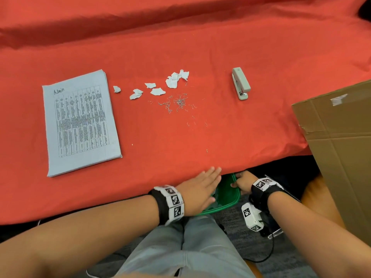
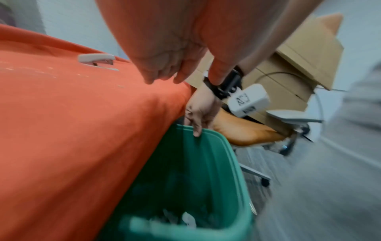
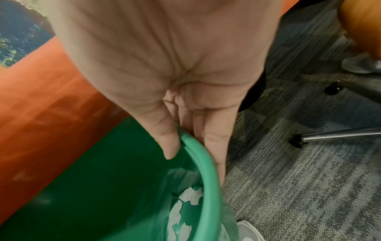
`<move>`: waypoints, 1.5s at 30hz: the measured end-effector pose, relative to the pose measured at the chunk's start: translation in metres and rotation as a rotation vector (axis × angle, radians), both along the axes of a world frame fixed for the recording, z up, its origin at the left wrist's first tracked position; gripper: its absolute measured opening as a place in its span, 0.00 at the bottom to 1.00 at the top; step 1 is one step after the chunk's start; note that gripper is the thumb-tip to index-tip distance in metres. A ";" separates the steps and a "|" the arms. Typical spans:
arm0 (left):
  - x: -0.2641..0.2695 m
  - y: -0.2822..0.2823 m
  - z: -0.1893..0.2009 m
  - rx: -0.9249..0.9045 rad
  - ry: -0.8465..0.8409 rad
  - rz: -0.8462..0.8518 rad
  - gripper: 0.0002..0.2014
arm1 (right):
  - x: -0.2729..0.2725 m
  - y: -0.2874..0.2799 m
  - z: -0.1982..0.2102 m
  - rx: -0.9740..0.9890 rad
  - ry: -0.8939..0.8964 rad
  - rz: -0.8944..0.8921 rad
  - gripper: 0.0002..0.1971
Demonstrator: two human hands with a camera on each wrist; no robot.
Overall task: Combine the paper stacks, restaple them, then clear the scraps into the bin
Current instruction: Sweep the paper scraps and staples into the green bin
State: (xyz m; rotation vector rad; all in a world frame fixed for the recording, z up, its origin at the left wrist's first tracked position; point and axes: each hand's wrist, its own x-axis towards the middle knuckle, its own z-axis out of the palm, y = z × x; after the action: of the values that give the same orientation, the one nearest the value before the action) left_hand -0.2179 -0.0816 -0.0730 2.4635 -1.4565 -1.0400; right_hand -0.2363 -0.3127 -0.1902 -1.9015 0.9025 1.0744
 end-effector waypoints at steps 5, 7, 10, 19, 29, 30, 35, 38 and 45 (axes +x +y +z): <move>0.041 -0.013 0.001 0.023 -0.070 0.248 0.36 | 0.005 0.006 0.010 -0.010 0.009 0.007 0.26; 0.040 -0.012 -0.001 0.064 -0.045 0.221 0.36 | 0.005 0.007 0.011 -0.010 0.009 0.015 0.27; 0.017 -0.006 -0.007 0.053 0.025 0.079 0.35 | 0.004 0.007 0.007 -0.017 -0.005 0.029 0.23; 0.085 0.023 0.034 -0.344 0.190 0.716 0.19 | 0.006 0.000 -0.008 -0.052 0.050 0.119 0.18; 0.275 0.120 -0.008 -0.006 -0.267 1.111 0.32 | 0.019 0.008 0.009 -0.088 0.122 0.108 0.13; 0.281 0.126 -0.014 0.028 -0.261 1.127 0.34 | 0.018 0.008 0.007 -0.082 0.115 0.097 0.13; 0.281 0.124 -0.026 0.080 -0.217 1.074 0.37 | 0.018 0.006 0.004 -0.071 0.110 0.104 0.12; 0.251 0.104 -0.025 0.013 -0.155 0.900 0.38 | 0.019 0.006 0.007 -0.077 0.094 0.133 0.12; 0.144 0.048 -0.020 -0.040 -0.065 0.425 0.38 | 0.019 0.010 0.018 -0.024 0.087 0.096 0.13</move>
State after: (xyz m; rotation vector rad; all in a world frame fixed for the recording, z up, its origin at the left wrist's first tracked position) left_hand -0.0734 -0.0338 -0.0930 2.6303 -0.8906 -0.8399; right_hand -0.2170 -0.3026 -0.1719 -1.9475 0.8832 1.2166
